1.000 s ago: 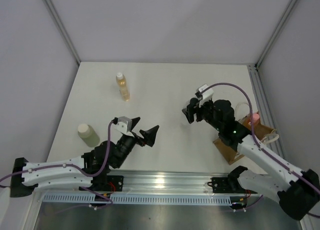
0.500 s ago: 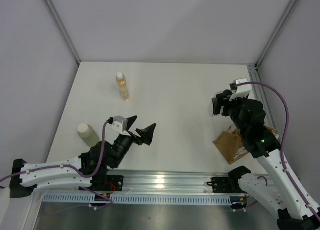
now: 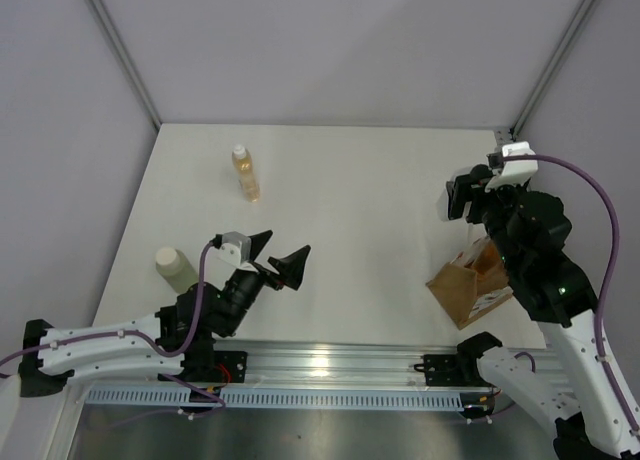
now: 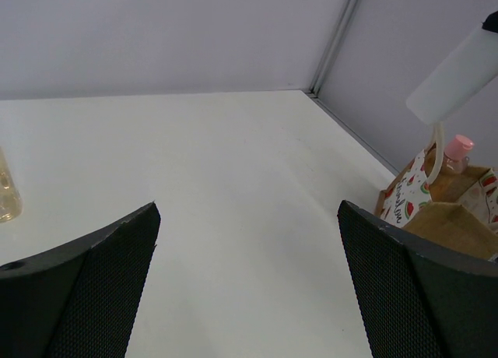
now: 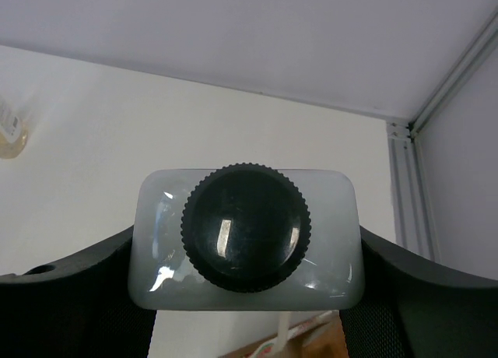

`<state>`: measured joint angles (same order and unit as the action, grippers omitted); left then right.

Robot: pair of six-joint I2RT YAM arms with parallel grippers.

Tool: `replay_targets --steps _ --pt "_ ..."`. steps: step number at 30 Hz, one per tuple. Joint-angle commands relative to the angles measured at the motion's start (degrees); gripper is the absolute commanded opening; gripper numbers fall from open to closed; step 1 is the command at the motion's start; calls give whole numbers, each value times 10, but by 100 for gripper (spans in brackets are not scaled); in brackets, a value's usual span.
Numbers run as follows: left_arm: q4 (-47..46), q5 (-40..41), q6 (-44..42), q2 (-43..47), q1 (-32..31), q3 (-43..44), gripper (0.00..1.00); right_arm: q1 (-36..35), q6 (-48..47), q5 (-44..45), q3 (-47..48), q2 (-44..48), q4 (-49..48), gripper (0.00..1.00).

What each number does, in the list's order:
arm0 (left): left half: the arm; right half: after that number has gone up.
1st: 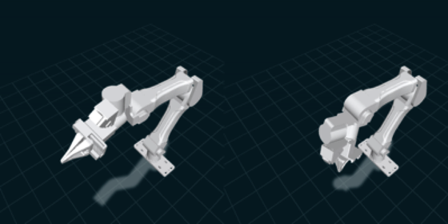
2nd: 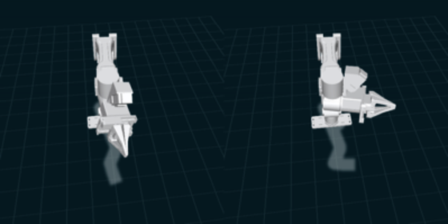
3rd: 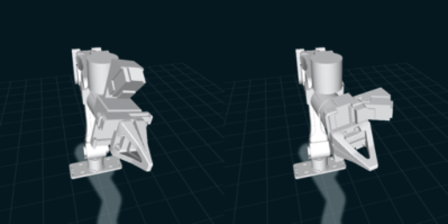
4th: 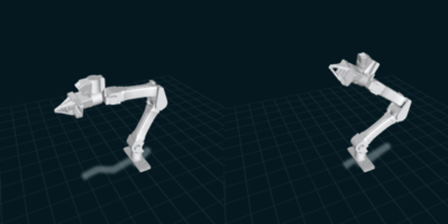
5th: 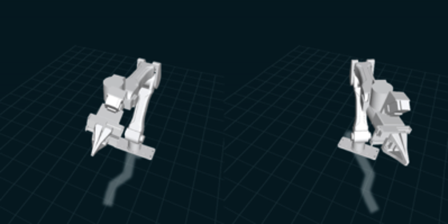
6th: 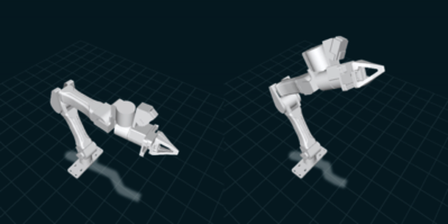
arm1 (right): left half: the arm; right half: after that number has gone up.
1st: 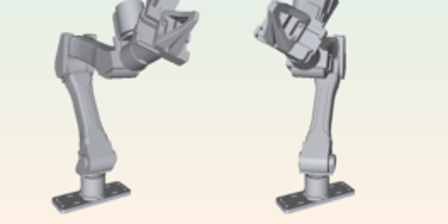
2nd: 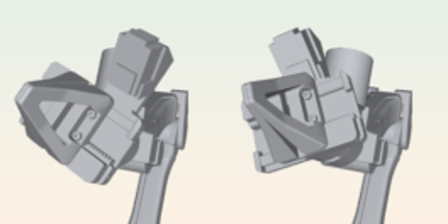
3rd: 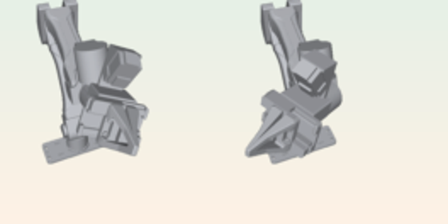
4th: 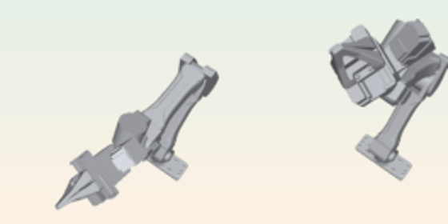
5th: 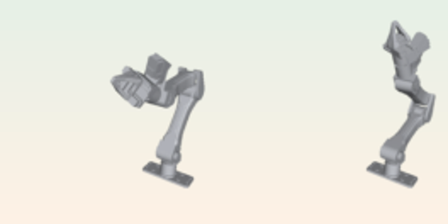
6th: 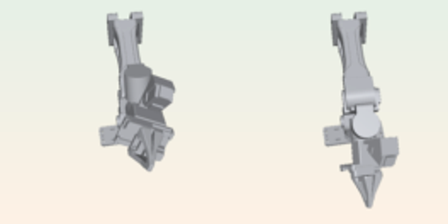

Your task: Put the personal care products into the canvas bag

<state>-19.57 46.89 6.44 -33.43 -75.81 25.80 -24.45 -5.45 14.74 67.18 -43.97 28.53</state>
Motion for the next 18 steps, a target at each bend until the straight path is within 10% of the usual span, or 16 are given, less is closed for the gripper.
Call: replay_targets --steps 1,18 --pt "-23 10 -5 5 2 2 99 3 -41 53 34 41 -37 0" --pt "-21 12 -3 18 2 0 99 4 29 210 -53 142 27 0"
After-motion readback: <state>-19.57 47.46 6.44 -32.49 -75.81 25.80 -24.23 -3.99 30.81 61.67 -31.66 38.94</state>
